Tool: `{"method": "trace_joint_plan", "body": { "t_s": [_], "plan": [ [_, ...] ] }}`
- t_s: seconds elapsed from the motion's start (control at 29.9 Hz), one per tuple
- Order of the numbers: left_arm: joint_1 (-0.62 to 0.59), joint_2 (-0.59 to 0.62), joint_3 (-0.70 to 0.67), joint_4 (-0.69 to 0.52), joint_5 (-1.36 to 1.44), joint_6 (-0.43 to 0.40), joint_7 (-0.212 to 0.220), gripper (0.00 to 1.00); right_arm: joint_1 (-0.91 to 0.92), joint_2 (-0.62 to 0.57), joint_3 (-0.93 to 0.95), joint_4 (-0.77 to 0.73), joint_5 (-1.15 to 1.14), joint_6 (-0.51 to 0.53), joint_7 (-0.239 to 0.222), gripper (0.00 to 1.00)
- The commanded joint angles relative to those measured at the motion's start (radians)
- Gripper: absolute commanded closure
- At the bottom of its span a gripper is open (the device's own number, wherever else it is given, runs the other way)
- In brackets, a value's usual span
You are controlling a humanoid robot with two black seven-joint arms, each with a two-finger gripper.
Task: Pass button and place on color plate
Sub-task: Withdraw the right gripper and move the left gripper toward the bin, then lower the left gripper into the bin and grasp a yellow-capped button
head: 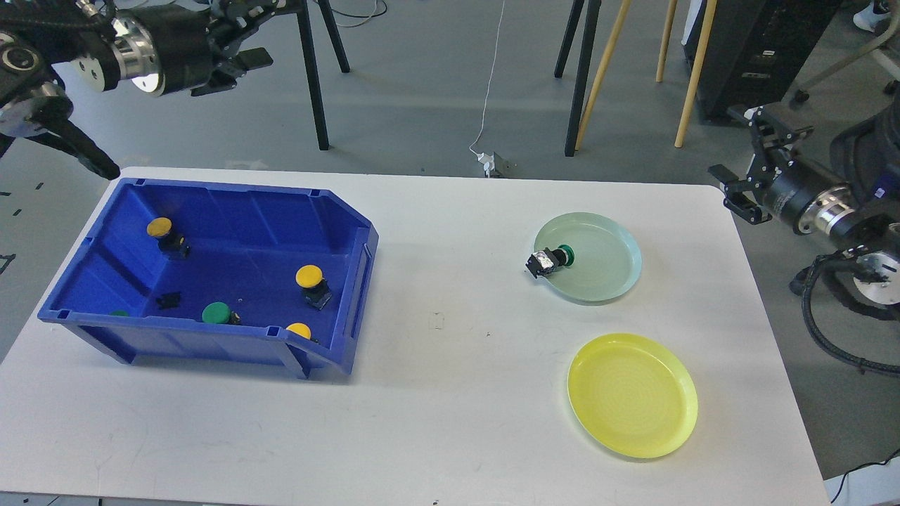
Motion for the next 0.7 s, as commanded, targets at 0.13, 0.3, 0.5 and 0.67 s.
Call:
{"method": "trace_joint_plan", "body": {
  "t_s": [0.13,0.3,0.5,0.67],
  "plan": [
    [0.084,0.150,-0.007,-0.145,0.112,0.000,-0.001,0.04,-0.001,-0.091,0.042,0.006,0.058,0.114,-0.094,0.01],
    [0.219,0.243,-0.007,-0.321,0.191,0.000,-0.001,0.04,-0.010,-0.132,0.034,0.006,0.058,0.114,-0.091,0.02],
    [0.358,0.266,-0.010,-0.403,0.369,0.000,0.005,0.04,-0.024,-0.178,0.039,0.009,0.058,0.114,-0.091,0.01],
    [0.368,0.225,0.001,-0.404,0.625,0.000,0.007,0.04,-0.024,-0.203,0.037,0.009,0.058,0.114,-0.091,0.01]
  ]
}}
